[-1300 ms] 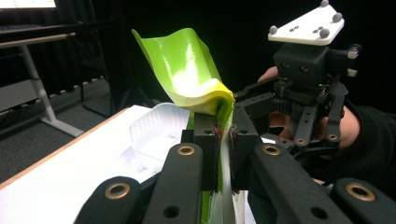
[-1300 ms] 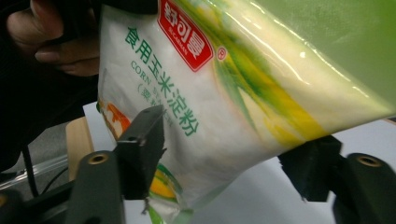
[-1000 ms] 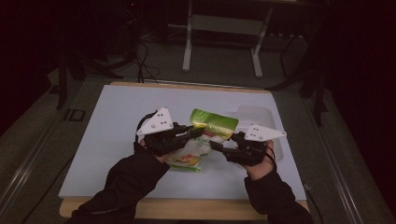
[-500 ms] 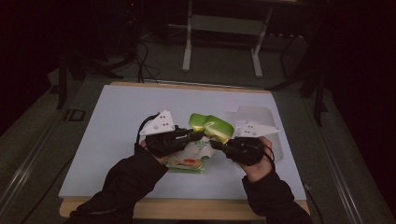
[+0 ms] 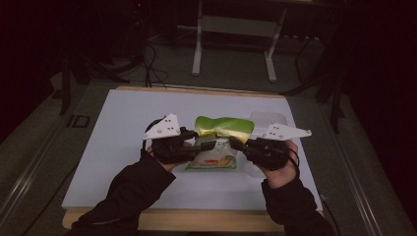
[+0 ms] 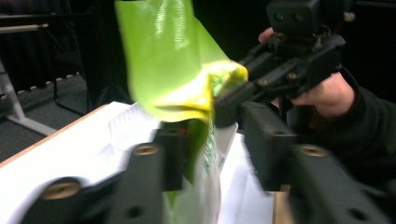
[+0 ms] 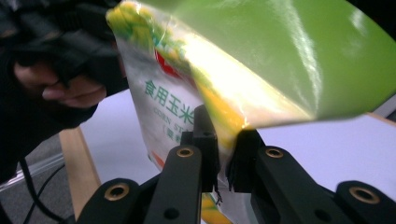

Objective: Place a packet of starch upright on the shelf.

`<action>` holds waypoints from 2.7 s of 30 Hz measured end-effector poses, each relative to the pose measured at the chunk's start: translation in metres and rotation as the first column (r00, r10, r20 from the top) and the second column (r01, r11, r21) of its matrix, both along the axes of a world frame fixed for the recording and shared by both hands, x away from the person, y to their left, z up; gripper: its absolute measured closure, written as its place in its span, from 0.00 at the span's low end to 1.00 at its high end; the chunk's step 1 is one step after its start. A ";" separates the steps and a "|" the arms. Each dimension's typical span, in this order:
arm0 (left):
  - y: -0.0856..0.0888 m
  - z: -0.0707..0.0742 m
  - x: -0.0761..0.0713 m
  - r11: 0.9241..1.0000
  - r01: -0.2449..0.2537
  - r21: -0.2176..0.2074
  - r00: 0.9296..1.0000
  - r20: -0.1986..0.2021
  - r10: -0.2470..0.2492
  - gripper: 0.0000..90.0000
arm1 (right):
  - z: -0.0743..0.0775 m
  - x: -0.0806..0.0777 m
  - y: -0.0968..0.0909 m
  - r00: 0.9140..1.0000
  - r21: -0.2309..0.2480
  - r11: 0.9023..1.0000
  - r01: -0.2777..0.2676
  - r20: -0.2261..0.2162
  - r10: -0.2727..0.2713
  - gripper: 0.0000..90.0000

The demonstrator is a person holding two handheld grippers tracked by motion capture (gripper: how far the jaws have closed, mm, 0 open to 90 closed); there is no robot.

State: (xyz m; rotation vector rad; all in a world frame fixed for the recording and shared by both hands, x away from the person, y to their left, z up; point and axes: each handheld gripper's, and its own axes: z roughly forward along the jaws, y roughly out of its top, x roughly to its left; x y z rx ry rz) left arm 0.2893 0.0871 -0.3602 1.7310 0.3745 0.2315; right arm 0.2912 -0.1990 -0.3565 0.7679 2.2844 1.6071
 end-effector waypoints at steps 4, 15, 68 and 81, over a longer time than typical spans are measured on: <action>0.001 -0.001 -0.002 1.000 -0.002 -0.008 1.000 0.001 0.002 0.43 | 0.005 0.002 -0.007 0.999 0.009 1.000 0.030 0.013 -0.030 0.94; 0.023 -0.019 0.001 0.992 -0.125 -0.037 0.989 -0.083 0.121 0.02 | 0.028 0.010 -0.045 0.989 0.073 0.989 0.132 0.051 -0.136 0.94; 0.058 -0.124 -0.016 0.976 -0.211 0.052 0.974 -0.079 0.214 0.01 | -0.023 0.155 -0.126 0.876 0.020 0.878 0.477 -0.086 -0.474 0.94; 0.062 -0.126 -0.015 0.976 -0.213 0.040 0.972 -0.093 0.216 0.01 | -0.047 0.156 -0.121 0.880 -0.009 0.890 0.457 -0.145 -0.453 0.94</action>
